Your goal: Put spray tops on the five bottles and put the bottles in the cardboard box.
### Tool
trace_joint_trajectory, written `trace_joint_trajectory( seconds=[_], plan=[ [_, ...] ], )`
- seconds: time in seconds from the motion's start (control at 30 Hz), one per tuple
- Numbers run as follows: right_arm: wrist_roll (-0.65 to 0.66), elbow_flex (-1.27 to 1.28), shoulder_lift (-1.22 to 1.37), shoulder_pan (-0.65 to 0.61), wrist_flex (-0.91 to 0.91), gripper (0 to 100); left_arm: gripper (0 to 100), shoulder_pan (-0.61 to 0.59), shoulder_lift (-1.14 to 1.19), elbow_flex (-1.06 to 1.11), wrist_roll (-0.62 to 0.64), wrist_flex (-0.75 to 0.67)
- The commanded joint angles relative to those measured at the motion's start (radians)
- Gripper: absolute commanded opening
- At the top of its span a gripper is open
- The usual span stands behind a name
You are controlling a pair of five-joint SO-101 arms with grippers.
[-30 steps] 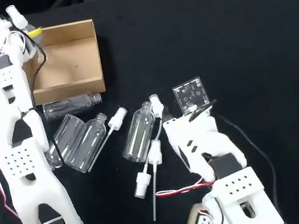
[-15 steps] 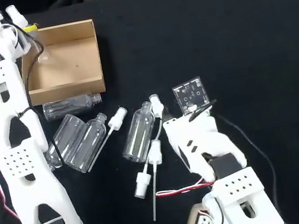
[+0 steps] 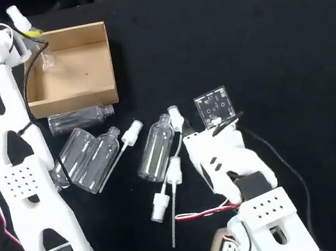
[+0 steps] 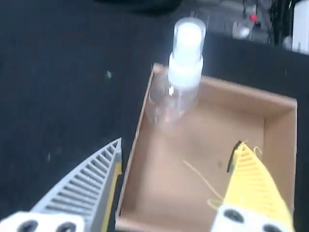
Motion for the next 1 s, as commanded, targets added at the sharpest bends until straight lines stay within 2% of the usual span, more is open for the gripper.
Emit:
trace_joint_trajectory(
  seconds=[0.0, 0.13, 0.33, 0.5, 0.63, 0.83, 0.97],
  plan=[
    [-0.009, -0.027, -0.008, 0.017, -0.026, 9.6, 35, -0.021, -0.023, -0.11, 0.003, 0.126],
    [-0.009, -0.025, -0.008, 0.017, -0.026, 9.6, 35, -0.031, -0.023, -0.205, 0.011, 0.273],
    [-0.009, -0.022, -0.008, 0.023, -0.026, 9.6, 30, -0.076, -0.031, -0.206, 0.043, 0.27],
    [-0.009, -0.019, -0.008, 0.023, -0.026, 9.7, 30, -0.076, -0.066, -0.081, 0.043, 0.272],
    [-0.006, -0.01, -0.008, 0.021, -0.026, 9.7, 30, -0.077, -0.221, 0.145, 0.044, 0.272],
    [-0.008, -0.008, -0.008, 0.02, -0.026, 9.8, 30, -0.065, -0.591, 0.585, 0.043, 0.261],
    [-0.008, -0.008, -0.008, 0.021, -0.026, 9.9, 30, -0.076, -0.77, 0.909, 0.037, 0.187]
  ],
)
